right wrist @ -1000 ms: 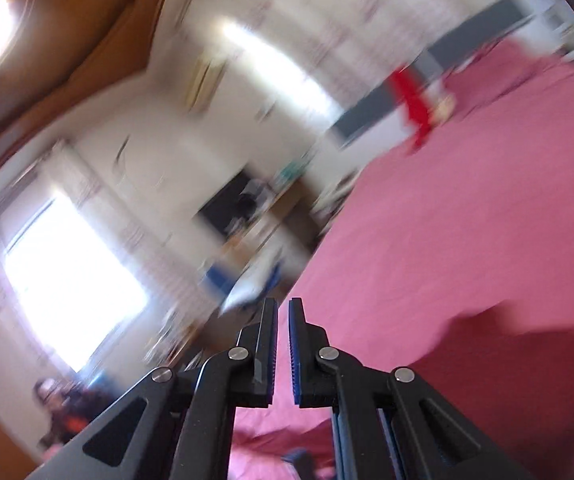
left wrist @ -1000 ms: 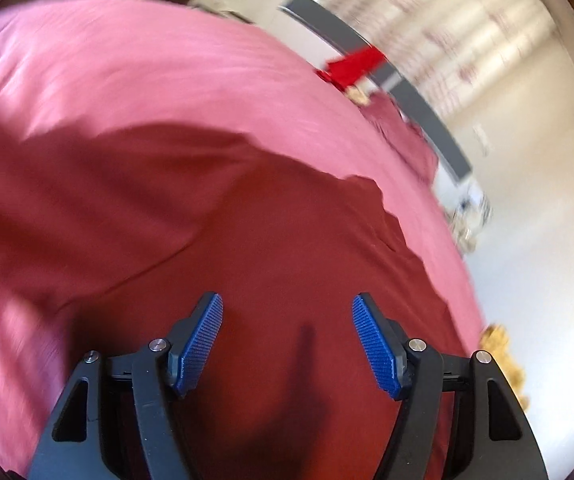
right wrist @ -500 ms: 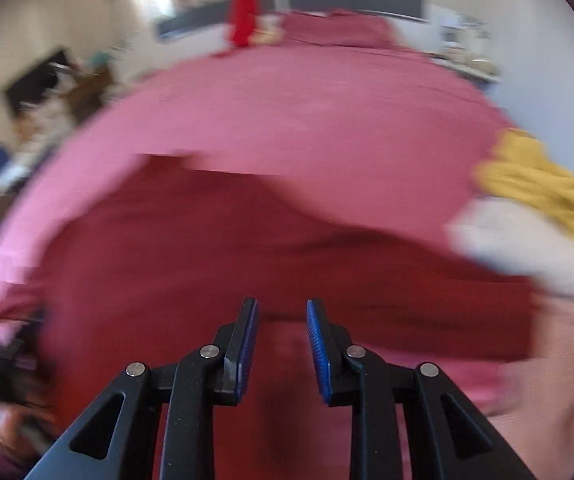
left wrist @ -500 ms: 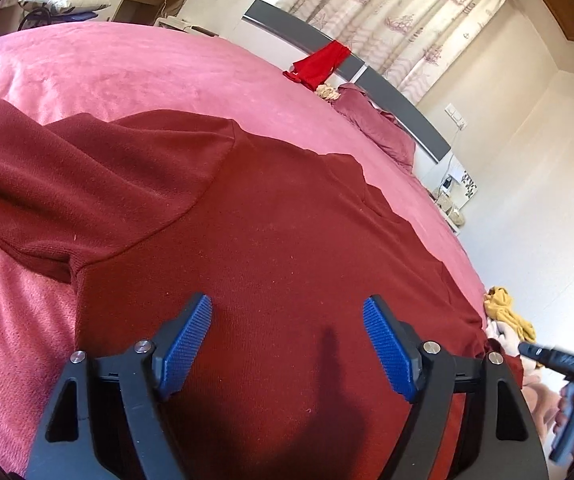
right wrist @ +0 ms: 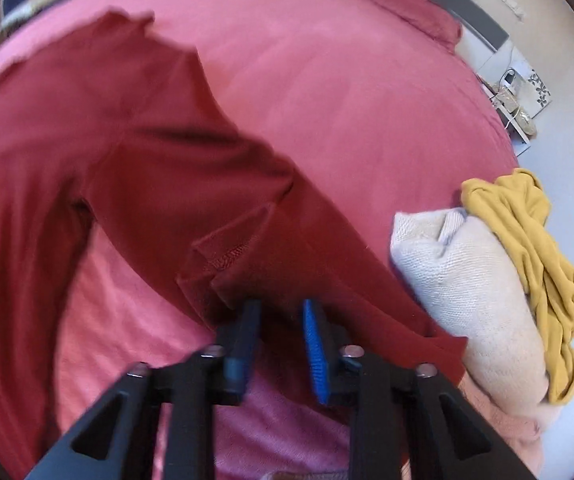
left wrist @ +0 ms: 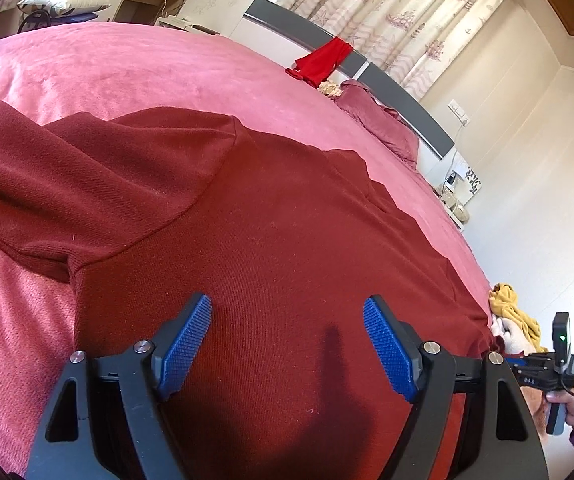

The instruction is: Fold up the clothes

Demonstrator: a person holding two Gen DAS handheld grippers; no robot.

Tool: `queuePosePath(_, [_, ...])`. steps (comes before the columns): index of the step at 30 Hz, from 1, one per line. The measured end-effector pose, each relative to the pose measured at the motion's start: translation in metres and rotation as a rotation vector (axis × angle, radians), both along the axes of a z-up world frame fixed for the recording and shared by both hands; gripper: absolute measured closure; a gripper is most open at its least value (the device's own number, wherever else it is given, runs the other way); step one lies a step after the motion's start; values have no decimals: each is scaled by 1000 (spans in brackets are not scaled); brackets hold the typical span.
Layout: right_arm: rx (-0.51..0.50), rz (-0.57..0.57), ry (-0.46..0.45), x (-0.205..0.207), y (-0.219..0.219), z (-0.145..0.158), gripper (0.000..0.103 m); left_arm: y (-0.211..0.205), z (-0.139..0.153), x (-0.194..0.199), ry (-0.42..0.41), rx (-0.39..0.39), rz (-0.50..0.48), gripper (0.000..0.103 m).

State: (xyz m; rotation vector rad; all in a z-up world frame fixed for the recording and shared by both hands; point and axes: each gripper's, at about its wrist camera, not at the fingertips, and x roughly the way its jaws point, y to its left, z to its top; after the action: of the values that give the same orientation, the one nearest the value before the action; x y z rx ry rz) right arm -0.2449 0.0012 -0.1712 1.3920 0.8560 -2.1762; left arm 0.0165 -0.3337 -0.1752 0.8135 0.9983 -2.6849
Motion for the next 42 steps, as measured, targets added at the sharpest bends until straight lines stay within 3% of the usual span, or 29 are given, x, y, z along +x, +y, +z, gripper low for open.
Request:
queuePosePath(4, [-254,-182,62,-10,30,63,99,-1,-1,0,4,6,-3,23])
queuePosePath(8, [-537,-253,160,-9,61,165,99,-3,-2,-1,14,16,-7,22])
queuePosePath(12, [-778,-216,250,3,68,268,99,-4,-2,1,26,26,-8,22])
queuePosePath(14, [-893,-183,259,11,60,304,99,-5,-2,2,32,32,-9,22])
queuePosePath(19, [-1086,-55,181,32,4,340,99,-7,-1,4,46,43,-6,22])
queuePosePath(23, [-1153,94,59,60,-88,329,99,-5,5,2,19,31,6,22])
queuePosePath(26, [-1143,211,-70,88,-170,294,99,-5,8,10,19,54,32,22])
queuePosePath(29, [-1045,303,-183,124,-245,238,92,-9,4,26,45,121,71,22])
queuePosePath(30, [-1000,334,-225,135,-265,217,81,-10,3,31,50,133,81,22])
queuePosePath(32, [-889,359,-269,155,-285,174,80,-8,3,41,53,136,82,22])
queuePosePath(36, [-778,267,-254,177,-253,104,80,3,5,60,48,117,54,22])
queuePosePath(38, [-746,132,-228,170,-204,72,80,7,5,66,47,101,48,22])
queuePosePath(42, [-547,-162,-82,141,-99,26,78,12,6,64,47,74,46,22])
